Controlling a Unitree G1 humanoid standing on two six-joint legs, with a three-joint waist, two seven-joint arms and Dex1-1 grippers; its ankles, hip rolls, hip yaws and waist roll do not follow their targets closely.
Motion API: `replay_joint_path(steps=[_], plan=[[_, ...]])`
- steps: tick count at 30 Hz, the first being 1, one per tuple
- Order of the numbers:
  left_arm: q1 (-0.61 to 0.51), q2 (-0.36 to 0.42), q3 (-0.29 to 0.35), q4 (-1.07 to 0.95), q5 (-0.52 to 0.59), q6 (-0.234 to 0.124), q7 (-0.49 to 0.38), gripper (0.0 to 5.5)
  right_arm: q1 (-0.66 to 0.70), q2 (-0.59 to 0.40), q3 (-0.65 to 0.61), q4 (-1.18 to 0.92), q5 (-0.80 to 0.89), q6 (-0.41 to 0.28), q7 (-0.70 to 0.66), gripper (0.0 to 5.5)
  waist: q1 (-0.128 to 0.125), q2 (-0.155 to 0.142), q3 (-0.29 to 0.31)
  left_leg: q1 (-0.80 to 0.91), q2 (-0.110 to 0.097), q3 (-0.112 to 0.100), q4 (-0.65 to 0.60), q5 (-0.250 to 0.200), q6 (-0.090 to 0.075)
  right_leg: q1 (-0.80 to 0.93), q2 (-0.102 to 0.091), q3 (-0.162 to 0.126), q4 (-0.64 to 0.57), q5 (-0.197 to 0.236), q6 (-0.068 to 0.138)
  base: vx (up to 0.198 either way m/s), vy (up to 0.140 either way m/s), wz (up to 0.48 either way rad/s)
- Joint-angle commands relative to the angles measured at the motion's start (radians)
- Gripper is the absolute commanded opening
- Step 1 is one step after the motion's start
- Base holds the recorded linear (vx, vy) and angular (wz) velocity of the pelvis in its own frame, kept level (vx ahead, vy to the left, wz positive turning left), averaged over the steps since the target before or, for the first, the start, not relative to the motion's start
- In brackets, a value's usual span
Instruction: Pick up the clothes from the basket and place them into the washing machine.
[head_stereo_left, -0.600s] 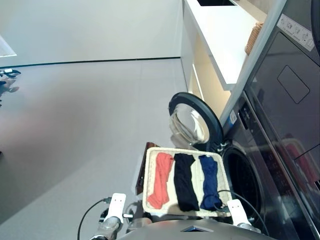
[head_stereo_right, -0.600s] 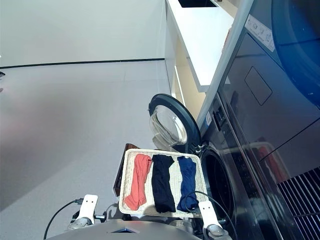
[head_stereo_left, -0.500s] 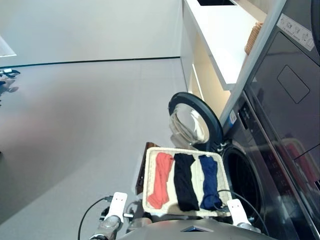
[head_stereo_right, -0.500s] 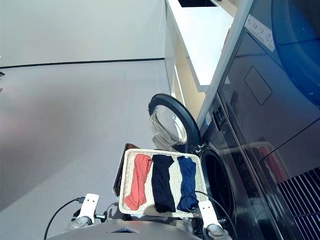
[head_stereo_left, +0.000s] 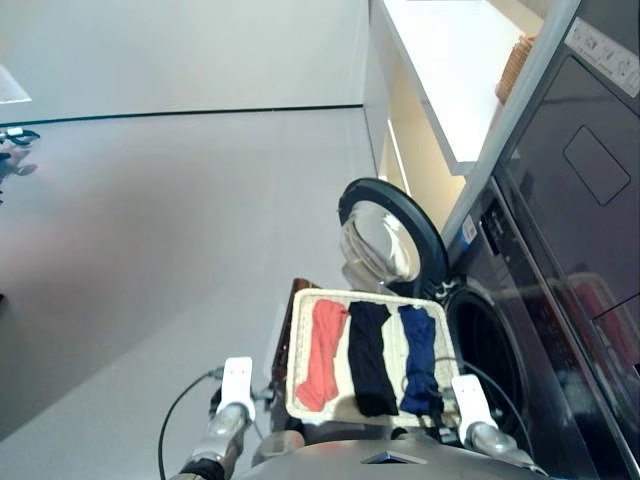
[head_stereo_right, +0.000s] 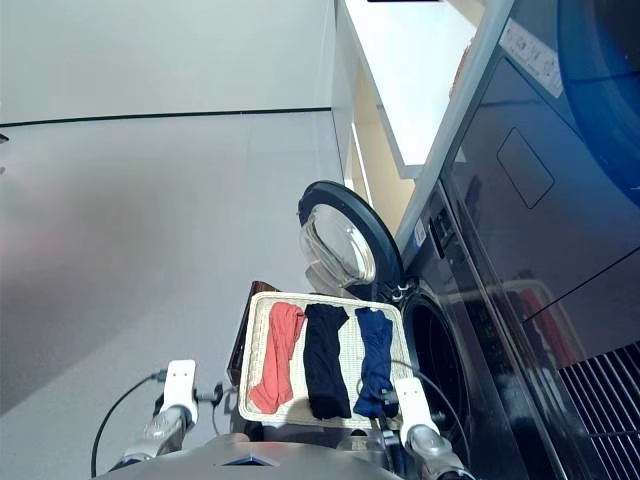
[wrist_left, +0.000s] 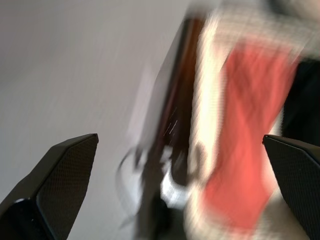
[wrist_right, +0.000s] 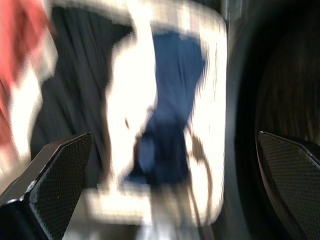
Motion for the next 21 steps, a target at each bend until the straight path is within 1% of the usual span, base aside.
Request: replay_joint_path(steps=[1,2,5,8,10,12,13,15,16,17,18,19,20,21], plan=[[-0.157,0.01,-0.055,-0.071,-0.071,-0.068,0.038,5.5,-0.157,-0.018,-0.017,-0.156,0.046,-0.088,-0.054,5.5,0.021,-0.004,0.12,0.051,0.004,0.059,0.034,-0.087,-0.005,-0.084,-0.045,-0.002,0.106,-0.029,0.024,-0.114,-0.01,0.015],[-0.169,0.016,-0.068,-0.102,-0.078,-0.069,0.046,5.5,-0.171,-0.022,-0.012,-0.194,0.042,-0.096,-0.064,5.5,0.022,-0.008,0.13,0.035,0.006,0.058,0.054,-0.093,-0.003,-0.099,-0.045,0.004,0.124,-0.033,0.022,-0.125,-0.016,-0.002],[-0.233,0.041,-0.111,-0.217,-0.046,-0.084,0.092,5.5,-0.225,-0.031,0.002,-0.361,0.052,-0.121,-0.087,5.5,0.025,-0.024,0.183,-0.052,0.014,0.041,0.154,-0.108,-0.003,-0.166,-0.044,0.019,0.183,-0.044,0.015,-0.145,-0.03,0.014],[-0.279,0.043,-0.132,-0.238,-0.033,-0.088,0.116,5.5,-0.258,-0.036,0.014,-0.479,0.041,-0.133,-0.102,5.5,0.029,-0.036,0.21,-0.122,0.017,0.027,0.211,-0.117,-0.006,-0.223,-0.043,0.022,0.223,-0.052,0.013,-0.103,-0.029,0.049],[-0.313,0.041,-0.152,-0.252,-0.018,-0.092,0.147,5.5,-0.29,-0.035,0.03,-0.542,0.031,-0.14,-0.123,5.5,0.028,-0.041,0.237,-0.161,0.018,0.023,0.237,-0.121,-0.008,-0.27,-0.042,0.028,0.262,-0.057,0.012,-0.094,0.009,0.033],[-0.34,0.037,-0.162,-0.263,-0.009,-0.097,0.175,5.5,-0.317,-0.025,0.04,-0.588,0.024,-0.146,-0.147,5.5,0.026,-0.042,0.256,-0.198,0.018,0.021,0.26,-0.123,-0.01,-0.322,-0.042,0.036,0.311,-0.064,0.014,-0.039,0.011,-0.001],[-0.34,0.037,-0.162,-0.263,-0.009,-0.097,0.175,5.5,-0.317,-0.025,0.04,-0.588,0.024,-0.146,-0.147,5.5,0.026,-0.042,0.255,-0.199,0.018,0.021,0.26,-0.124,-0.01,-0.323,-0.042,0.036,0.312,-0.064,0.014,-0.054,0.013,-0.003],[-0.378,0.035,-0.178,-0.276,0.013,-0.099,0.203,5.5,-0.354,-0.019,0.062,-0.641,-0.001,-0.151,-0.167,5.5,0.022,-0.047,0.281,-0.251,0.023,0.019,0.293,-0.13,-0.013,-0.379,-0.044,0.047,0.356,-0.07,0.017,-0.113,0.001,0.019],[-0.414,0.03,-0.19,-0.274,0.036,-0.099,0.226,5.5,-0.393,-0.013,0.085,-0.672,-0.024,-0.152,-0.181,5.5,0.018,-0.051,0.308,-0.293,0.024,0.016,0.322,-0.135,-0.015,-0.422,-0.045,0.057,0.383,-0.07,0.017,-0.097,-0.004,0.046],[-0.415,0.03,-0.19,-0.273,0.036,-0.099,0.226,5.5,-0.394,-0.013,0.085,-0.672,-0.024,-0.152,-0.182,5.5,0.018,-0.051,0.306,-0.299,0.024,0.015,0.326,-0.136,-0.015,-0.427,-0.045,0.057,0.386,-0.071,0.017,-0.098,0.002,0.064],[-0.435,0.022,-0.196,-0.265,0.045,-0.103,0.243,5.5,-0.419,-0.006,0.102,-0.681,-0.036,-0.155,-0.19,5.5,0.016,-0.052,0.319,-0.321,0.023,0.012,0.34,-0.139,-0.014,-0.452,-0.044,0.066,0.402,-0.073,0.017,-0.117,-0.015,0.033],[-0.472,0.026,-0.213,-0.276,0.069,-0.107,0.264,5.5,-0.466,0.001,0.126,-0.72,-0.057,-0.16,-0.208,5.5,0.013,-0.057,0.347,-0.368,0.023,0.007,0.368,-0.142,-0.014,-0.504,-0.04,0.076,0.433,-0.075,0.016,-0.151,-0.024,-0.003],[-0.488,0.032,-0.221,-0.288,0.092,-0.107,0.271,5.5,-0.486,0.002,0.13,-0.735,-0.064,-0.164,-0.211,5.5,0.011,-0.058,0.359,-0.398,0.025,0.004,0.388,-0.143,-0.014,-0.534,-0.037,0.079,0.452,-0.078,0.014,-0.117,-0.03,0.002],[-0.489,0.032,-0.221,-0.289,0.092,-0.107,0.272,5.5,-0.487,0.002,0.13,-0.735,-0.064,-0.164,-0.211,5.5,0.011,-0.058,0.356,-0.405,0.025,0.004,0.392,-0.145,-0.015,-0.541,-0.038,0.08,0.455,-0.079,0.014,-0.088,-0.005,0.036]])
